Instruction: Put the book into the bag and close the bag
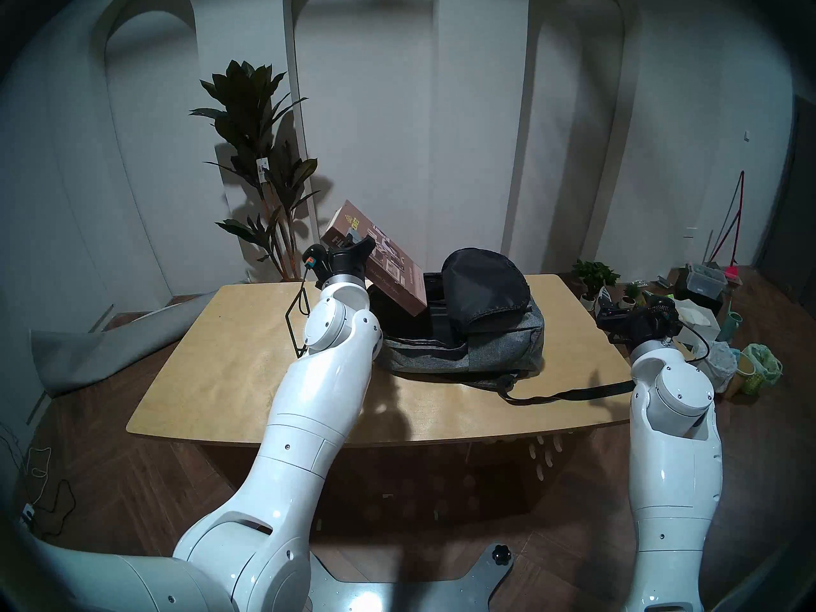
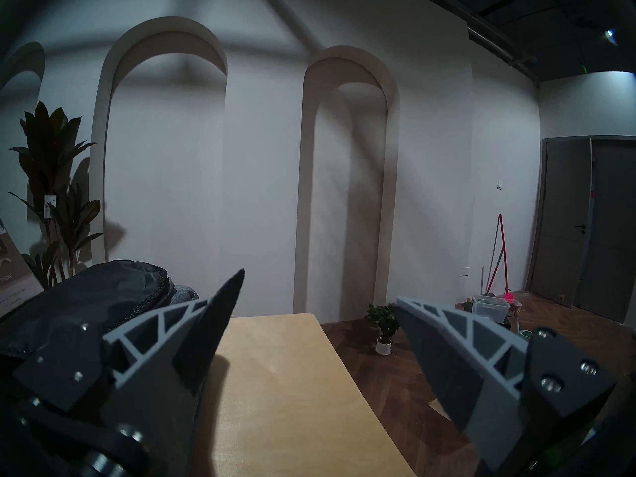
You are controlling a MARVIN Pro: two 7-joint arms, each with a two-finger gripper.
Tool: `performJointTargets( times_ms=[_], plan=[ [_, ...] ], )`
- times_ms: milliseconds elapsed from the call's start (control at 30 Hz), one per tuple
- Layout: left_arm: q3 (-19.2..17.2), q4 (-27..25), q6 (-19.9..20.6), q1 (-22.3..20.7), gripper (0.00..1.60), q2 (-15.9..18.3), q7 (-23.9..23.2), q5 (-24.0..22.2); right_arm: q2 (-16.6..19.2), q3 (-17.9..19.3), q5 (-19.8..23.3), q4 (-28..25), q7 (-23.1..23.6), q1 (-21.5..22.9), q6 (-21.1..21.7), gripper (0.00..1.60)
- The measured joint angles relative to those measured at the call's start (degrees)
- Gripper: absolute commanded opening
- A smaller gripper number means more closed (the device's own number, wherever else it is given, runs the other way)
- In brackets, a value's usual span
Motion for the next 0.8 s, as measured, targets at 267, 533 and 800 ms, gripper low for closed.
performJointTargets(
  times_ms=[267,533,800],
  plan=[
    [3.5,0.8,-2.3,0.8,0.0,0.9,2.2,1.4,0.1,1.7,0.7,-0.1,0.6,-0.3,-1.1,1.6],
    [7.3,2.1,-3.8,0.8,0.0,1.1,2.9,-1.9,0.2,3.2,0.9,0.3,1.1,-1.0,-2.2,1.6],
    [8.9,3.9,-5.3,0.7,0.0,0.8,2.8,-4.0,0.4,4.1,0.8,0.5,1.4,-1.7,-2.8,1.6]
  ],
)
